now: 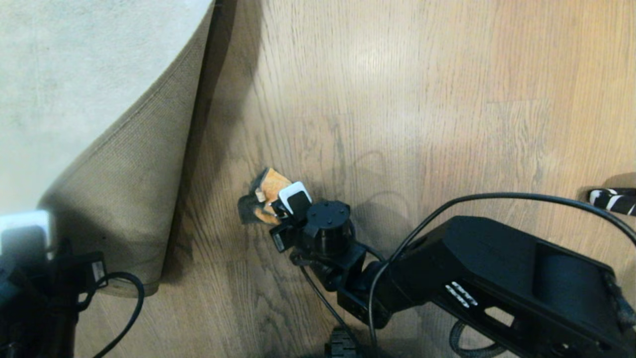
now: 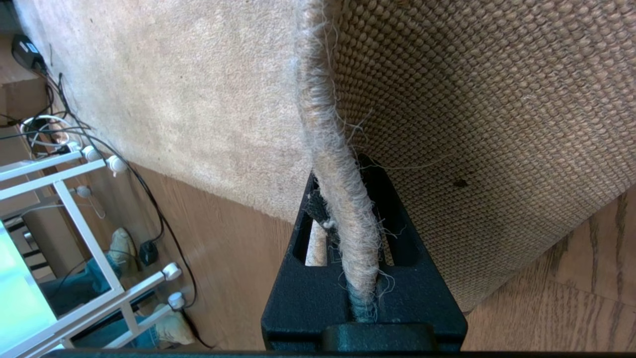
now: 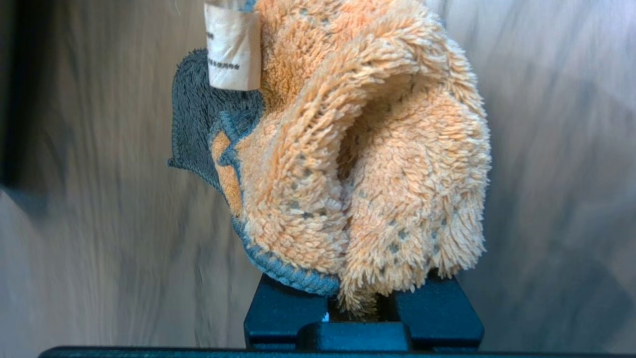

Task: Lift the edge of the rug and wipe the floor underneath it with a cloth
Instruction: Wipe the floor under the carpet with a rag

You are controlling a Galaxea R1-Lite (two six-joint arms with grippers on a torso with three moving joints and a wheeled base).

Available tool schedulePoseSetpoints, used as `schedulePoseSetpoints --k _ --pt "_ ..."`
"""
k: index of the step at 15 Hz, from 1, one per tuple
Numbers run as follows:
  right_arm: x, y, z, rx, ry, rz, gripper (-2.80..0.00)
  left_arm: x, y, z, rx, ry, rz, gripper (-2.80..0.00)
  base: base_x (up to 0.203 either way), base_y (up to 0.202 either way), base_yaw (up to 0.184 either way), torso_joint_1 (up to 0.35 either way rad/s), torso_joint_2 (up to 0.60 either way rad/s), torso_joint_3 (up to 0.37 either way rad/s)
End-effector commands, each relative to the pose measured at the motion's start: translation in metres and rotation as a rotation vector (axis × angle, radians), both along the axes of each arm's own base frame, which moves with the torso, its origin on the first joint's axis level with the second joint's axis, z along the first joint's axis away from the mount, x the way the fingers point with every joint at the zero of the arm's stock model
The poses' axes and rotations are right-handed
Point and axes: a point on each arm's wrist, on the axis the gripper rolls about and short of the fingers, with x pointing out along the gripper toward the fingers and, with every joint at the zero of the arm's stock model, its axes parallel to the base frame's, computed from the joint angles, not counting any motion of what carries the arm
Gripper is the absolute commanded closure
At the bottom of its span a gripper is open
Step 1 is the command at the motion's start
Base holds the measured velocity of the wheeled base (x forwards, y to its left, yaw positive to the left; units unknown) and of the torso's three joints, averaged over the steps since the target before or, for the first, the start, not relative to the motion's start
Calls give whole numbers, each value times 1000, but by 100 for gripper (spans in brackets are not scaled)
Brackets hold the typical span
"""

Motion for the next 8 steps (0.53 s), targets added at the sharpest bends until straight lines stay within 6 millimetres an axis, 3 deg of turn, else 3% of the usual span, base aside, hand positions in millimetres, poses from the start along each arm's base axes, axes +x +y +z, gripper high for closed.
schedulePoseSetpoints --k 1,8 --pt "-32 19 -22 -46 32 84 0 0 0 1 1 -7 5 0 0 0 0 0 0 0" --pt "-101 53 -56 -127 77 245 0 0 0 1 0 -7 5 0 0 0 0 0 0 0"
